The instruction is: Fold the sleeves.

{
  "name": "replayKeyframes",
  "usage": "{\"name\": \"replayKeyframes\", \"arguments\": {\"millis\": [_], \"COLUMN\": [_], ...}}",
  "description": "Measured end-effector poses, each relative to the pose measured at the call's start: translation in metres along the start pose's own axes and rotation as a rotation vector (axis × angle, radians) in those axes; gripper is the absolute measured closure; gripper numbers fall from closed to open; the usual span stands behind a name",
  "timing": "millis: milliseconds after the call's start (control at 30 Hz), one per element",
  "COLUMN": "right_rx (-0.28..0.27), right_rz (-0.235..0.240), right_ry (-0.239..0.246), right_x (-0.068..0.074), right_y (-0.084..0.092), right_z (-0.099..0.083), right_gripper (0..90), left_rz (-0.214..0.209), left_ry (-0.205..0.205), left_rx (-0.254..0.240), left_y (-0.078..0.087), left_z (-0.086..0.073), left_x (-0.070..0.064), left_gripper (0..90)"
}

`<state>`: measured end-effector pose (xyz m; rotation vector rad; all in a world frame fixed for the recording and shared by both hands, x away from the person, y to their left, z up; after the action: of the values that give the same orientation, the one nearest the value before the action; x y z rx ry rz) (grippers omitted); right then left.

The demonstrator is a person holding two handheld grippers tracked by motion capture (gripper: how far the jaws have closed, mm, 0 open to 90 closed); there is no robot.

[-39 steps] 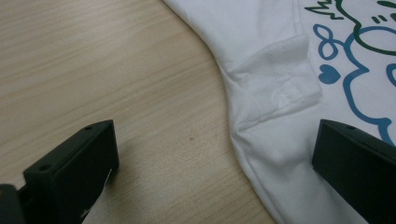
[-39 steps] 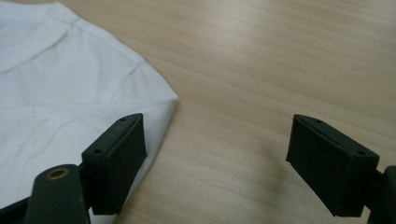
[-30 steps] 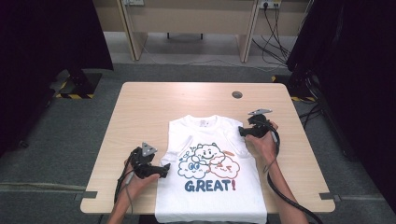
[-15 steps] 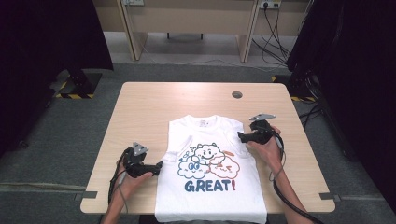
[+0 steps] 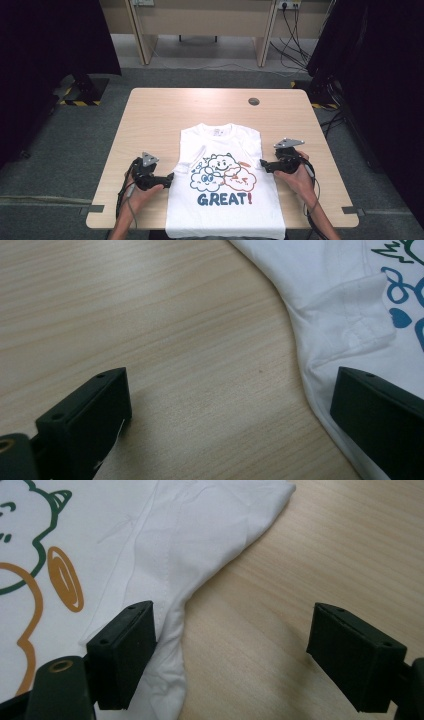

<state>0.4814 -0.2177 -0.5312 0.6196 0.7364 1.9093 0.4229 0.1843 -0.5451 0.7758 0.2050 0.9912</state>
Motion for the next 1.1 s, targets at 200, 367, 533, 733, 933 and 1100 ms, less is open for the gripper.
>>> {"name": "replayKeyframes", "arguments": {"millis": [200, 367, 533, 733, 933, 1100], "right_rx": [-0.021, -0.013, -0.028, -0.039, -0.028, -0.055], "right_rz": [-0.016, -0.037, -0.048, -0.047, -0.052, -0.009], "right_ry": [0.042, 0.020, -0.011, -0.008, 0.016, 0.014], "right_x": [0.005, -0.005, -0.015, -0.012, -0.011, -0.007], "right_y": [0.016, 0.022, 0.024, 0.028, 0.029, 0.039], "right_z": [-0.005, -0.020, -0.025, -0.024, -0.030, -0.030], "right_gripper": [19.1, 19.0, 19.2, 19.4, 19.7, 21.0], "left_rz": [0.001, 0.001, 0.001, 0.006, 0.006, 0.005], "left_ry": [0.000, 0.001, 0.001, 0.006, 0.006, 0.006], "left_rx": [0.000, 0.001, 0.001, 0.007, 0.007, 0.007], "left_y": [0.000, 0.000, 0.000, -0.001, -0.001, -0.001], "left_z": [0.000, 0.000, 0.000, 0.000, 0.000, 0.000], "left_x": [0.000, 0.000, 0.000, 0.001, 0.001, 0.001], "left_gripper": [2.0, 1.9, 1.8, 0.3, 0.3, 0.2]}}
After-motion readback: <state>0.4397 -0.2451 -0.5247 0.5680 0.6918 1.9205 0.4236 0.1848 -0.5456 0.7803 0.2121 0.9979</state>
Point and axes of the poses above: each handheld gripper's, and its own axes: y roughly backward along the jaws, z roughly out of its top, x roughly to its left, the point moved 8 cm from there along -y, roughly forward along the jaws, and after that the axes turned 15 degrees about -y, right-handed, at the moved point
